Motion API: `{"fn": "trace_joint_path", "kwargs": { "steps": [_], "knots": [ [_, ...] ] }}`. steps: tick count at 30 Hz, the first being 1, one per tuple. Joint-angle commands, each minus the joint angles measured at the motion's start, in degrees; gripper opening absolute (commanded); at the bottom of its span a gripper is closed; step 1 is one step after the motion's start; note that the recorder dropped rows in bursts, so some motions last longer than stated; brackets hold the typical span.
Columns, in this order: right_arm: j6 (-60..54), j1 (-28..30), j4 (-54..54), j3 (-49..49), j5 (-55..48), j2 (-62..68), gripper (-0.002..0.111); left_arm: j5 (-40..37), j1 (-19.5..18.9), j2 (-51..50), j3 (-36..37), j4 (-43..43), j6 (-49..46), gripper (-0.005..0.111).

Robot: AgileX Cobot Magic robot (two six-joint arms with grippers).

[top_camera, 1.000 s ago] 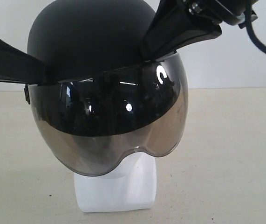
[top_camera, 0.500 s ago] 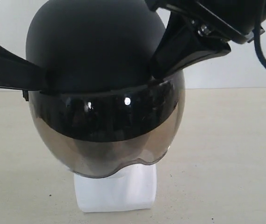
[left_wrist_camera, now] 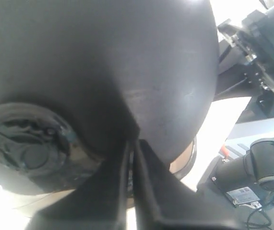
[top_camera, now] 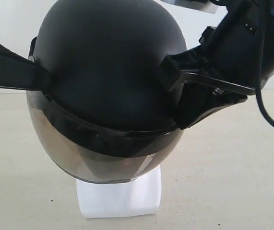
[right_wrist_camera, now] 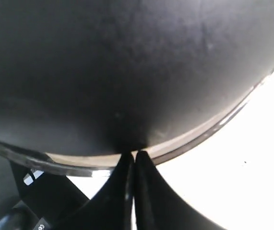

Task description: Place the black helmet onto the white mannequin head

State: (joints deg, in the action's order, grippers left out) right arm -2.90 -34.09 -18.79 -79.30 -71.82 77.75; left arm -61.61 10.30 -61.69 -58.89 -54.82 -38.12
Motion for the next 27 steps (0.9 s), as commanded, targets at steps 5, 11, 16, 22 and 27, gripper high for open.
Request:
{"fn": "trace_joint_path", "kwargs": {
  "steps": [5,11,16,22,27],
  "knots": [
    [3.9,0.2,4.3,-5.1,4.4,-5.4,0.0,0.8,0.2,0.4,0.3,0.7,-0.4,0.005],
    [12.7,0.5,21.4,-5.9,2.6,-7.7,0.0,2.0,0.2,4.4,-5.2,4.8,4.9,0.005],
    [12.8,0.5,24.8,-2.5,6.2,-5.1,0.0,6.4,0.2,3.1,-6.4,17.9,11.3,0.005],
    [15.1,0.5,27.9,1.6,13.7,-2.7,0.0,8.7,0.2,-2.3,-6.4,18.7,11.5,0.005],
    [15.4,0.3,26.5,1.6,14.7,0.0,0.0,10.7,0.2,-4.5,-6.4,18.7,11.4,0.005]
  ]
}}
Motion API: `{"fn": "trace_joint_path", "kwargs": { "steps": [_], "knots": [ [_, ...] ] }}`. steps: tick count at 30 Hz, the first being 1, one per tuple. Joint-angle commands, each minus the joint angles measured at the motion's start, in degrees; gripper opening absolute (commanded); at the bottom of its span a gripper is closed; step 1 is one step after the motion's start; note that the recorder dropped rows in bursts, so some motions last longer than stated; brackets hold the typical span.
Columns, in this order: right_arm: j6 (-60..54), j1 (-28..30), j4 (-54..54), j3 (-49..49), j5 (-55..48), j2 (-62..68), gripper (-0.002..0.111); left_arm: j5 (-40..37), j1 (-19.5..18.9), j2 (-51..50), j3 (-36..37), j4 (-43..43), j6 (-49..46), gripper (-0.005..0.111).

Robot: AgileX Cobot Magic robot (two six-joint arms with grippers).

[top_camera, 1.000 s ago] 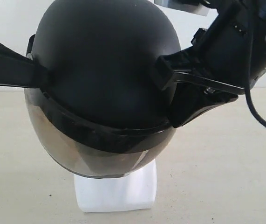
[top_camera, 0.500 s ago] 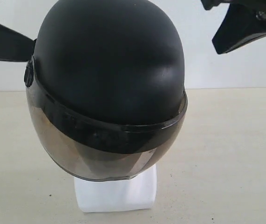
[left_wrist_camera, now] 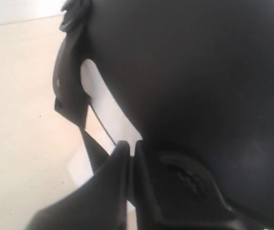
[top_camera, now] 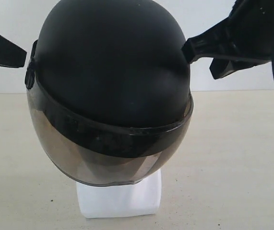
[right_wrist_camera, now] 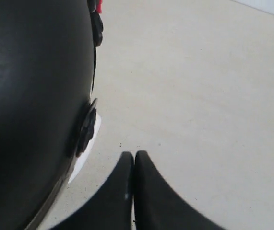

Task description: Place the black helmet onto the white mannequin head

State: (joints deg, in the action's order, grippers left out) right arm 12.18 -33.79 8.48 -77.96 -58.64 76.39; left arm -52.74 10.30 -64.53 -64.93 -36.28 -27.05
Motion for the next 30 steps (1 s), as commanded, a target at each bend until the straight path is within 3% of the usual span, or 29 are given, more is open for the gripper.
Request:
{"fn": "trace_joint_path", "kwargs": {
  "steps": [1,18,30],
  "knots": [
    [0.5,0.1,-1.3,0.2,1.8,1.4,0.0,1.9,0.2,-2.2,-0.4,0.1,0.0,0.005],
    [-5.6,-0.1,-16.6,-0.3,3.4,1.4,0.0,7.4,0.2,-7.7,-0.4,0.1,-2.2,0.005],
    [-6.4,-0.1,-18.3,-6.3,2.7,0.8,0.0,7.9,0.2,-10.7,-0.4,0.6,-2.4,0.005]
  ]
}}
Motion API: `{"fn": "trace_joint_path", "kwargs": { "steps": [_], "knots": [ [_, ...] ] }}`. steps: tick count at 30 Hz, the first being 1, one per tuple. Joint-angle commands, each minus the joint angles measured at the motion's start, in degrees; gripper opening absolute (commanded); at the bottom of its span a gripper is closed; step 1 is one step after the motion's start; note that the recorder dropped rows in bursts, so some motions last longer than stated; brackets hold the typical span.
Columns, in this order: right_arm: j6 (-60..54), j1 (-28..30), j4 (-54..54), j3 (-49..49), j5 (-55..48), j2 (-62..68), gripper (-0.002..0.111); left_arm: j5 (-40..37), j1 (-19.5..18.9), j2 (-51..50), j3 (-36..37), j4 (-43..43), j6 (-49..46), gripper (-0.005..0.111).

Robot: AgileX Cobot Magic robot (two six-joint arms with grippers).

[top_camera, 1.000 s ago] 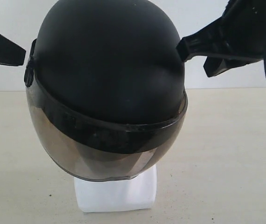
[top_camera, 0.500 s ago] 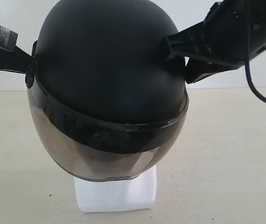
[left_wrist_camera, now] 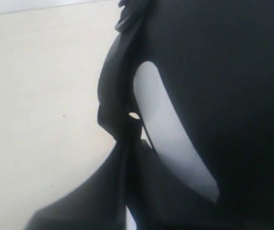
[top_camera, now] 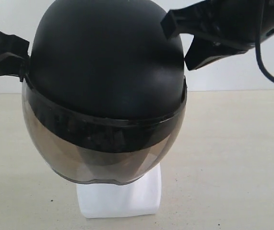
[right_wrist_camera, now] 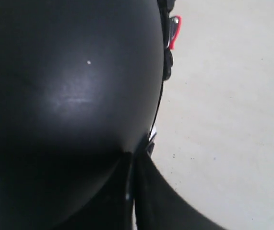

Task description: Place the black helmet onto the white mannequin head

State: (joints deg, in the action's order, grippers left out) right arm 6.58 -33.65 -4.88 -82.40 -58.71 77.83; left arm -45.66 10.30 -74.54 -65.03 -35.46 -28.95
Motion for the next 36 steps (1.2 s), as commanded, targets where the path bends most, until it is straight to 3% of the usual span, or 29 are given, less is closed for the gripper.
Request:
{"fn": "trace_joint_path", "kwargs": {
  "steps": [1,36],
  "knots": [
    [-1.3,-0.2,-5.5,-2.3,2.8,-0.6,0.0,1.2,0.2,-0.9,-0.3,0.0,-0.5,0.005],
    [-3.8,-0.2,-10.2,-2.3,5.4,-1.1,0.0,6.9,0.2,-4.4,-0.3,-1.1,-0.2,0.005]
  ]
}}
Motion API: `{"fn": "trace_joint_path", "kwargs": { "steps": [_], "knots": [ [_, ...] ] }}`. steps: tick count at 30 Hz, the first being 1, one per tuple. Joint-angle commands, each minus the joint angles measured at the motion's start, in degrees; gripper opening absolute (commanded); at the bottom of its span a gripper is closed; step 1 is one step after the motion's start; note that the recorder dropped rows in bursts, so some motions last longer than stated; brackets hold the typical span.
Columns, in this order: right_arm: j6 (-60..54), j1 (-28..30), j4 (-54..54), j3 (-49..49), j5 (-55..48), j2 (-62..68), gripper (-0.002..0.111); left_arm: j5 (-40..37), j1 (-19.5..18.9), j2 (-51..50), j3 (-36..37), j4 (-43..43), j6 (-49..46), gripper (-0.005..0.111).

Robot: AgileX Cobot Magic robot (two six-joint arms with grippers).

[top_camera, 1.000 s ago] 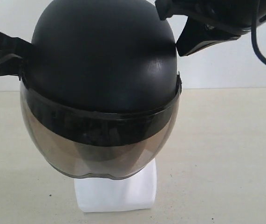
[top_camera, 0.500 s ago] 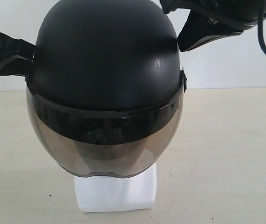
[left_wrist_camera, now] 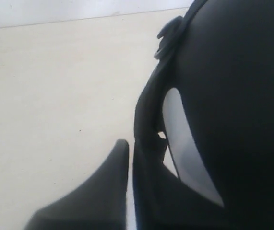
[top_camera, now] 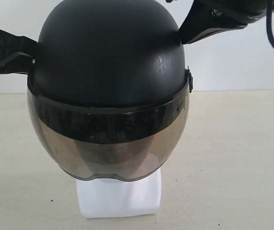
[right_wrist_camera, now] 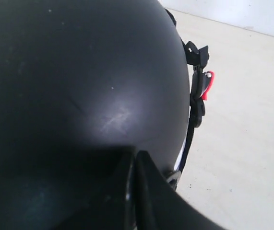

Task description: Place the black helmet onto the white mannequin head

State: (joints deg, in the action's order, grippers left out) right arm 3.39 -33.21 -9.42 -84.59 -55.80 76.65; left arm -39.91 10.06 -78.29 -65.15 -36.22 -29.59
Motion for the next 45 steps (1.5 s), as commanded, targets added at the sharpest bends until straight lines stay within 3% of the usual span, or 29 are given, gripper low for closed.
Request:
{"fn": "trace_joint_path", "kwargs": {
  "steps": [1,10,23,27,30,35,39,45],
  "knots": [
    [-0.6,-0.6,-5.7,-0.1,2.5,-0.1,0.0,1.2,0.5,-0.4,-0.2,-0.4,0.4,0.005],
    [1.2,-0.6,-2.7,-0.1,1.9,-3.8,0.0,1.2,-0.4,1.1,-0.2,-0.1,0.4,0.005],
    [2.9,-0.6,0.3,-0.1,0.1,-5.7,0.0,-5.3,-6.8,4.3,-0.2,2.3,0.4,0.005],
    [8.2,-0.6,5.8,-0.1,1.4,-9.3,0.0,-9.6,-9.0,8.6,-0.2,2.9,1.5,0.005],
    [8.7,-0.6,10.6,-0.1,-0.6,-13.2,0.0,-14.1,-8.9,13.4,-0.2,2.9,1.7,0.005],
    [8.6,-0.6,12.7,-0.1,-10.8,-20.7,0.0,-16.1,-8.7,26.9,4.4,-10.9,1.7,0.005],
    [8.6,-0.6,12.7,-0.1,-11.1,-24.5,0.0,-17.4,-8.7,35.7,9.3,-20.2,1.7,0.005],
    [8.6,-0.6,12.7,-0.1,-11.1,-26.2,0.0,-19.1,-1.8,42.6,12.9,-21.4,1.5,0.005]
  ]
}}
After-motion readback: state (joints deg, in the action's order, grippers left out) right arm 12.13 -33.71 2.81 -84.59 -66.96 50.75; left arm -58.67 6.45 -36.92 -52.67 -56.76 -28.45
